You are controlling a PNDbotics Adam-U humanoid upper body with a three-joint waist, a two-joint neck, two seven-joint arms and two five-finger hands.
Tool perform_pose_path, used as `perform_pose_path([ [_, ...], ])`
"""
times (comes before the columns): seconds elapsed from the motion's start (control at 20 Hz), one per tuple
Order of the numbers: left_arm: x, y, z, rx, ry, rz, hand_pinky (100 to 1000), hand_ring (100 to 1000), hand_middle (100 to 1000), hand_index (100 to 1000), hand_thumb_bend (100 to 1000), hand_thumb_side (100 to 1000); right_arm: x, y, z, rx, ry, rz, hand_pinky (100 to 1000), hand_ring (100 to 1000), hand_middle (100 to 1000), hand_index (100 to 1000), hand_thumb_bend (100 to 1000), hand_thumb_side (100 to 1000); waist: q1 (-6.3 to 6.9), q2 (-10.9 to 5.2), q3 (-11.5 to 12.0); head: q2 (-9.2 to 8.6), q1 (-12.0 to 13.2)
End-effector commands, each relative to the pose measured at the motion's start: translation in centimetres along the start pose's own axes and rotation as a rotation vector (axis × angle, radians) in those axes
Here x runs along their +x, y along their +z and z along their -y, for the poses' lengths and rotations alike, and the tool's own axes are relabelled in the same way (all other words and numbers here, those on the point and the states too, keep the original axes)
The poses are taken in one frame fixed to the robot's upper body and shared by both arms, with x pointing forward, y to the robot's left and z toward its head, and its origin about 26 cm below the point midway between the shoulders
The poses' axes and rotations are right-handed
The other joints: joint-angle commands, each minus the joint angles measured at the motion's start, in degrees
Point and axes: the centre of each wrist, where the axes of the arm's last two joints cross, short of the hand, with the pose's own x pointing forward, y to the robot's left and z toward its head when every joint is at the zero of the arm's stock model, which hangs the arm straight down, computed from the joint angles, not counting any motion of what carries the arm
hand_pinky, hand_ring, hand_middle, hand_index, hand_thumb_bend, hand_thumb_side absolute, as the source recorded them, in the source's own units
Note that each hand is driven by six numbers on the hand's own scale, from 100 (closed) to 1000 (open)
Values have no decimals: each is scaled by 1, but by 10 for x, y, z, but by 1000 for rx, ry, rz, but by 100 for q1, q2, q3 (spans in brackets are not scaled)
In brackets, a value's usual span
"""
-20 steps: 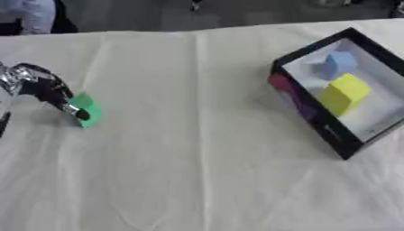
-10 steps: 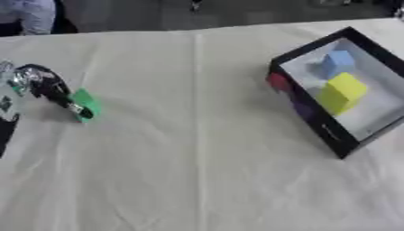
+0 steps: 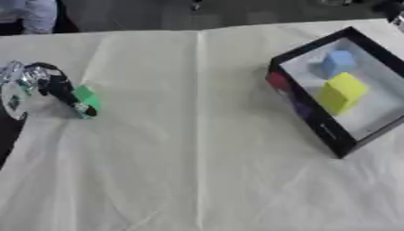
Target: Pick up the objects with one hand, pass them to the other hand, and then place them into the box on the other side of the table.
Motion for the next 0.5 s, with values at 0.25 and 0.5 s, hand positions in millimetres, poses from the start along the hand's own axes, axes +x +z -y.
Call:
perform_pose_path([
  [0.25,12,11,-19,59,-66,-8,896,835,690,623,774,302,5,1,9,-2,44,4,972,838,857,955,100,376,41,-38,15,-11,42],
  [0.5,17,12,-20,62,-97,-13,890,828,670,601,625,198,3,3,9,-1,46,-2,973,838,857,956,100,380,45,-58,27,-11,49],
])
